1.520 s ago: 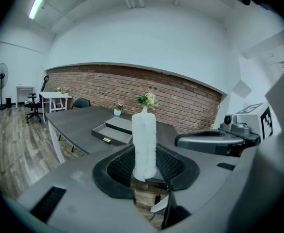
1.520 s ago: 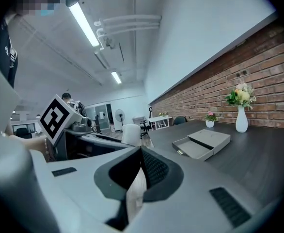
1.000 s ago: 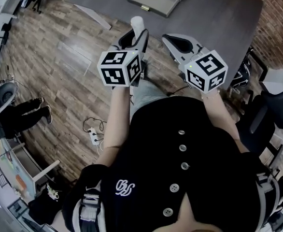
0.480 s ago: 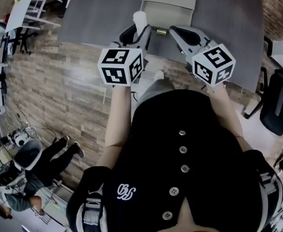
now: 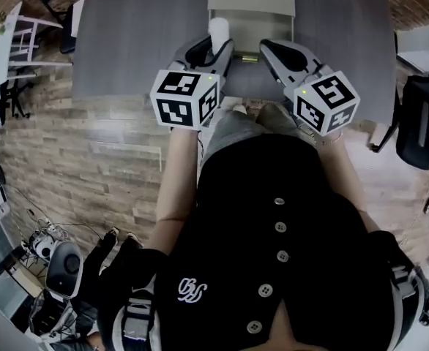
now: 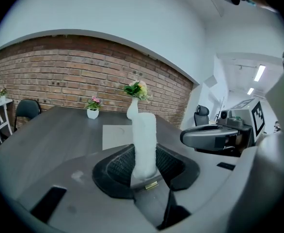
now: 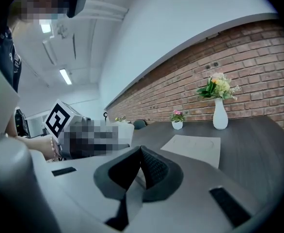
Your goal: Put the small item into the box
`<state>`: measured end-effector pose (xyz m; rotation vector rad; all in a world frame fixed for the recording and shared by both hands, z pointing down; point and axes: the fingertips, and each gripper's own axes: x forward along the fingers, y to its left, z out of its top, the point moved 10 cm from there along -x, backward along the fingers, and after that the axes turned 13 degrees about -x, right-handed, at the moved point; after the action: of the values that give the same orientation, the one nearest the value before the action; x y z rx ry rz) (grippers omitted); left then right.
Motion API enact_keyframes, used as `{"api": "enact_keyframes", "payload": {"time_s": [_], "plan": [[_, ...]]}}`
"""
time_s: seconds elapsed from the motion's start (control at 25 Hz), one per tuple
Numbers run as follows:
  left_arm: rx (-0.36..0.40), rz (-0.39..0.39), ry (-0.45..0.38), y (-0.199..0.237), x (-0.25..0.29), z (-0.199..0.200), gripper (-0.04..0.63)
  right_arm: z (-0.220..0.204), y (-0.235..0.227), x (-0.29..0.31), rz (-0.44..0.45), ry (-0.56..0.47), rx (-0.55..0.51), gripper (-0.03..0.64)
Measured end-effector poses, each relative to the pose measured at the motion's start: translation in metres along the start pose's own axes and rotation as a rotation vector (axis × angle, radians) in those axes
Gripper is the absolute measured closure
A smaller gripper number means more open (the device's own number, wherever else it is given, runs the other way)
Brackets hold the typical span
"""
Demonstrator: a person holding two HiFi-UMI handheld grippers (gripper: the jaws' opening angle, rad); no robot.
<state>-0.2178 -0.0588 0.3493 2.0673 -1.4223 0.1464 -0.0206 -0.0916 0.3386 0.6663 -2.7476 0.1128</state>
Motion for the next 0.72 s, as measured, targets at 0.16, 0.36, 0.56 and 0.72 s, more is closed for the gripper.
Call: {"api": "enact_keyframes", "payload": {"time_s": [0.16,0.36,0.56,0.72], "plan": [[0.025,-0.025,0.046,-0.004,0.019,0.004,0.466,-0.003,-0.013,0.003,-0.009,0.020,0.034,0.603],[0.084,-0.031,0.101,-0.010,0.030,0.003,0.466,-0.005,-0.019,0.008,0.006,0.021,0.053,0.603],[0.187,-0.013,0.170,-0.009,0.040,0.003,0.466,-0.008,-0.024,0.015,0.016,0.033,0.047,0.603],[0.337,-0.019,0.276,-0.004,0.057,0.003,0.466,-0.018,-0.031,0.022,0.002,0.054,0.049,0.603]]}}
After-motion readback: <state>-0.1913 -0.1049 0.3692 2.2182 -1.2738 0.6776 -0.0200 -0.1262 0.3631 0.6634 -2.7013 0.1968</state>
